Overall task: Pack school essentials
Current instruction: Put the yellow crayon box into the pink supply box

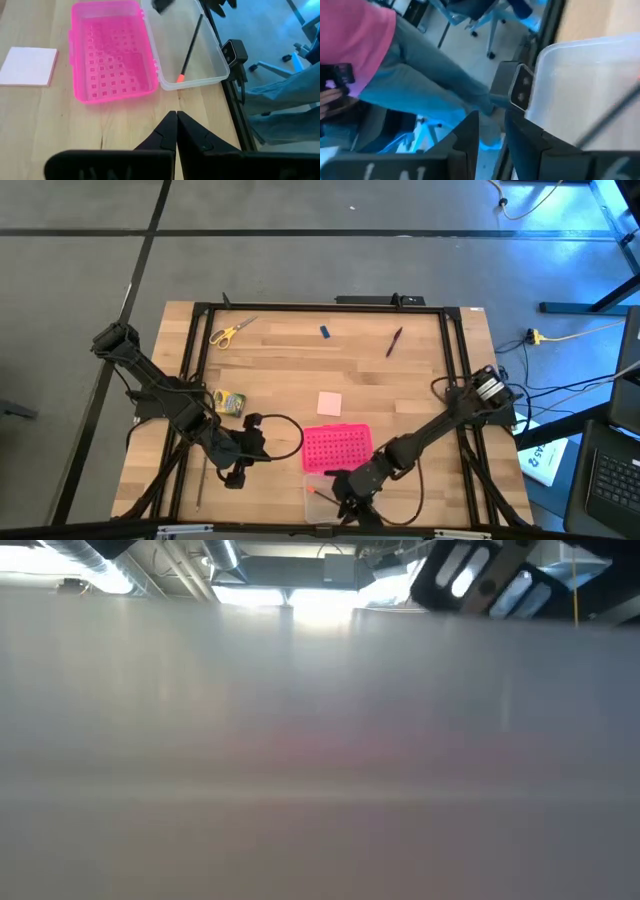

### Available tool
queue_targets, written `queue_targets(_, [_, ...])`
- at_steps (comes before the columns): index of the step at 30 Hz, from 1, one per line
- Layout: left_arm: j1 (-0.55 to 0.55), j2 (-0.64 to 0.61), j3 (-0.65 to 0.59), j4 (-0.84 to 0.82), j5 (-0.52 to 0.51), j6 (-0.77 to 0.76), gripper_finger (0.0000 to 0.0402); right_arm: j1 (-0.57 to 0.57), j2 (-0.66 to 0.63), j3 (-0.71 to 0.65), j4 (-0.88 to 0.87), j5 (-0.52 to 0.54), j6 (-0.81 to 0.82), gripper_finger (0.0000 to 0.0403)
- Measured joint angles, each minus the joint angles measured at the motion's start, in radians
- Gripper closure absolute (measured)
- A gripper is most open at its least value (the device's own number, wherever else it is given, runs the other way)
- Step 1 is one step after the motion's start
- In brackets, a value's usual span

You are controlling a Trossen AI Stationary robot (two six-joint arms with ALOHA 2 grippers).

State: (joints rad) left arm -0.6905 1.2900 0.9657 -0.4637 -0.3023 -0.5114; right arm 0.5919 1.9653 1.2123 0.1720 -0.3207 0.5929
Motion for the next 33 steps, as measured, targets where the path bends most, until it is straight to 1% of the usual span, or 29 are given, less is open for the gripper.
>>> queue_targets(2, [0.0, 0.0, 0.0, 0.0, 0.0, 0.001, 0.0401, -0.006, 0.025, 0.022, 0.0, -0.021, 0.001, 0.0306])
queue_targets(6, [0.0, 0.0, 0.0, 0.0, 0.0, 0.001, 0.0401, -0.027, 0.041, 0.039, -0.017, -0.022, 0.009, 0.0306])
queue_targets(9, [0.0, 0.0, 0.0, 0.0, 0.0, 0.004, 0.0401, -0.043, 0.041, 0.039, -0.052, -0.019, 0.043, 0.0306])
queue_targets(12, [-0.008, 0.0, 0.0, 0.003, 0.006, 0.048, 0.0401, -0.053, 0.041, 0.039, -0.086, -0.015, 0.089, 0.0306])
queue_targets(20, [-0.022, 0.0, 0.0, 0.004, 0.008, 0.076, 0.0401, -0.038, 0.044, 0.039, -0.081, -0.013, 0.109, 0.0306])
queue_targets(26, [-0.022, 0.0, 0.0, 0.004, -0.003, 0.077, 0.0401, -0.026, 0.048, 0.039, -0.086, 0.012, 0.116, 0.0306])
queue_targets(33, [-0.022, 0.0, 0.0, 0.004, -0.003, 0.077, 0.0401, -0.021, 0.055, 0.039, -0.098, 0.013, 0.193, 0.0306])
